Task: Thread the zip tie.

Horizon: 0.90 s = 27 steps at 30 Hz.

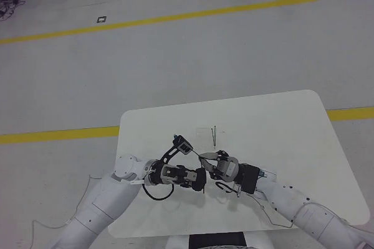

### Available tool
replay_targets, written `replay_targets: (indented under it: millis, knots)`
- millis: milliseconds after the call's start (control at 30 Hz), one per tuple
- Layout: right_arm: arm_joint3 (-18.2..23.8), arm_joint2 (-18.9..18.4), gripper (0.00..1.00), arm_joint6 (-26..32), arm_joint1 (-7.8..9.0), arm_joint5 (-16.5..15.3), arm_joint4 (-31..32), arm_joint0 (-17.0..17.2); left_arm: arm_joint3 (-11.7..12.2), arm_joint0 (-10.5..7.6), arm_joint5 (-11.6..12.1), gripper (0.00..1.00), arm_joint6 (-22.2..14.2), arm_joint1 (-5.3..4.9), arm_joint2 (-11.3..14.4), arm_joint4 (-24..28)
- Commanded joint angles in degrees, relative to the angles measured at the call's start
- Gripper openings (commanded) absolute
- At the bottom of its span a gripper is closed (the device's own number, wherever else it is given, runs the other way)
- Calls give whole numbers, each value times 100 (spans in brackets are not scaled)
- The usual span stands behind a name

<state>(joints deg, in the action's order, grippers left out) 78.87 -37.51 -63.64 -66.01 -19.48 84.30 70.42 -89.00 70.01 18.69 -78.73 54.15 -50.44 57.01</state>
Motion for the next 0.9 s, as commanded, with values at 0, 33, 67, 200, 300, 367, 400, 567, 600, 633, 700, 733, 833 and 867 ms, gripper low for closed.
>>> replay_targets:
  millis: [0, 33, 67, 200, 300, 367, 400, 567, 600, 633, 700, 733, 833, 867]
  knots:
    - [-3, 2, 0, 10, 0, 0, -1, -5, 0, 0, 0, 0, 0, 0, 0, 0]
    - [-4, 2, 0, 13, 0, 0, 0, -6, 0, 0, 0, 0, 0, 0, 0, 0]
    - [-7, 2, 0, 17, -1, 0, 1, -5, 0, 0, 0, 0, 0, 0, 0, 0]
    - [-17, -1, 0, 41, -4, 0, 29, 1, 0, 0, 0, 0, 0, 0, 0, 0]
    - [-34, -24, 0, 95, -5, 0, 80, 13, 0, 0, 0, 0, 0, 0, 0, 0]
    - [-53, -58, 0, 138, -4, 1, 126, 33, 0, 0, 0, 0, 0, 0, 0, 0]
    - [-60, -74, 0, 150, -4, 5, 139, 45, 0, 0, 0, 0, 0, 0, 0, 0]
    - [-95, -152, 0, 249, -3, 0, 205, 117, 0, 0, 0, 0, 0, 0, 0, 0]
    - [-100, -161, 0, 280, -3, 0, 221, 128, 0, 0, 0, 0, 0, 0, 0, 0]
    - [-98, -170, 0, 299, -2, 0, 229, 140, 0, 0, 0, 0, 0, 0, 0, 0]
    - [-101, -189, 0, 317, 0, 0, 238, 167, 0, 0, 0, 0, 0, 0, 0, 0]
    - [-103, -196, 0, 324, 1, 0, 241, 178, 0, 0, 0, 0, 0, 0, 0, 0]
    - [-121, -212, 0, 333, 5, 0, 239, 206, 0, 0, 0, 0, 0, 0, 0, 0]
    - [-128, -214, 0, 338, 7, 0, 236, 214, 0, 0, 0, 0, 0, 0, 0, 0]
